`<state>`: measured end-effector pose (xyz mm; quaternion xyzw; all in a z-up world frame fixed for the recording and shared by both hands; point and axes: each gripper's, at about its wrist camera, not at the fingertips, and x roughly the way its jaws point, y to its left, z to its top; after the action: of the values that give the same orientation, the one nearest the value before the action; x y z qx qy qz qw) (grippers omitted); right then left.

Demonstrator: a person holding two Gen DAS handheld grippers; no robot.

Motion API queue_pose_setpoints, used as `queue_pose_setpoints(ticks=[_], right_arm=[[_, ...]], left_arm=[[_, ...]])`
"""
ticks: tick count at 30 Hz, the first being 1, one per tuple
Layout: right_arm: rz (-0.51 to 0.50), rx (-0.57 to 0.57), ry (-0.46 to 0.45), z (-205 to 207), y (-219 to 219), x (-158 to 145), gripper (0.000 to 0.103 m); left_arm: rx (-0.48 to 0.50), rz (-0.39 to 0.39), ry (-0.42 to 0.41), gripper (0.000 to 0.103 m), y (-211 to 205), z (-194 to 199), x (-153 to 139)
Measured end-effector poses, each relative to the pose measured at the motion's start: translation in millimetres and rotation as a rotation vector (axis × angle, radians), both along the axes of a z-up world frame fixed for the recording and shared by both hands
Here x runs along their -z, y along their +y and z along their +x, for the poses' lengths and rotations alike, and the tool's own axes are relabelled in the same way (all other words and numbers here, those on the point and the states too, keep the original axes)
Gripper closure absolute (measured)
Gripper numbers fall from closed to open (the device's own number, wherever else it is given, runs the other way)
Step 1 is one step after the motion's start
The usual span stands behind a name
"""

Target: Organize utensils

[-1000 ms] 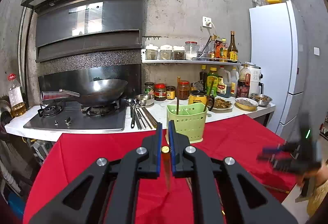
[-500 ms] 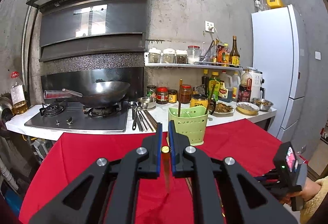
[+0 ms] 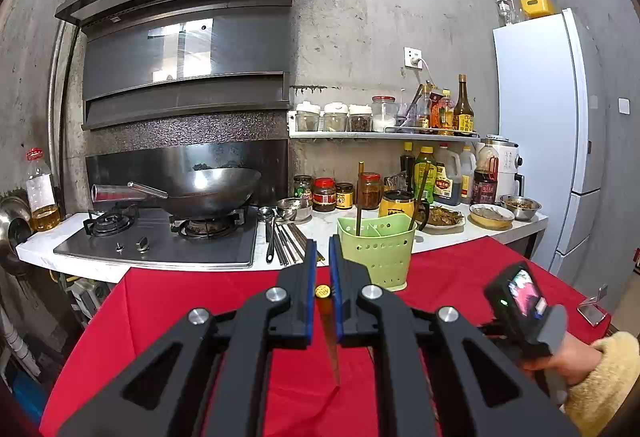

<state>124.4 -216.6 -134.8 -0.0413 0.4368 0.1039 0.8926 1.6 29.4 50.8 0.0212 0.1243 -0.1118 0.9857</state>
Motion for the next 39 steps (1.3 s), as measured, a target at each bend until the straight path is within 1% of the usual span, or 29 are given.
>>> queue_pose_setpoints(ticks=[1,3,10,14,15,17,19,20,22,25,27,29,32,33,35,38,39], right_arm=[[0.000,-0.004,-0.001,-8,-1,0,0.079],[0.006,-0.007,-0.002,-27,-6,0,0.075],[0.015,0.039,-0.035,-95,-21,3,0.075],[0.008,0.051,-0.058,-115,-24,4,0.076],[0.009,0.052,-0.065,-117,-24,4,0.076],[0.017,0.051,-0.074,-120,-23,5,0.081],[0.014,0.041,-0.084,-122,-20,5,0.092],[0.018,0.037,-0.086,-123,-19,5,0.094],[0.016,0.044,-0.092,-124,-19,5,0.096],[0.045,0.066,-0.105,-126,-23,0,0.096],[0.049,0.072,-0.154,-129,-25,-15,0.096],[0.069,0.073,-0.246,-134,-28,-45,0.096],[0.091,0.069,-0.354,-137,-30,-87,0.096],[0.104,0.064,-0.398,-137,-31,-107,0.096],[0.120,0.053,-0.457,-135,-32,-133,0.096],[0.119,0.038,-0.521,-130,-31,-165,0.096],[0.117,0.032,-0.531,-128,-31,-171,0.096]], left_arm=[[0.005,0.000,0.002,0.097,0,0,0],[0.006,0.000,0.002,0.097,-1,0,-1],[0.019,0.015,0.006,0.097,-6,-3,-1],[0.025,0.016,0.010,0.097,-8,-5,0],[0.026,0.016,0.011,0.097,-8,-5,1],[0.027,0.017,0.012,0.097,-9,-6,1],[0.027,0.018,0.015,0.097,-9,-6,1],[0.026,0.018,0.016,0.097,-9,-6,1],[0.023,0.018,0.016,0.097,-9,-8,3],[0.022,0.016,0.019,0.097,-9,-8,3],[0.022,0.015,0.021,0.097,-8,-8,4],[0.024,0.014,0.021,0.097,-8,-8,4],[0.025,0.012,0.019,0.097,-8,-8,3],[0.024,0.012,0.018,0.097,-9,-8,4],[0.023,0.011,0.017,0.097,-9,-8,4],[0.026,0.009,0.018,0.097,-10,-7,4],[0.027,0.008,0.018,0.097,-10,-7,4]])
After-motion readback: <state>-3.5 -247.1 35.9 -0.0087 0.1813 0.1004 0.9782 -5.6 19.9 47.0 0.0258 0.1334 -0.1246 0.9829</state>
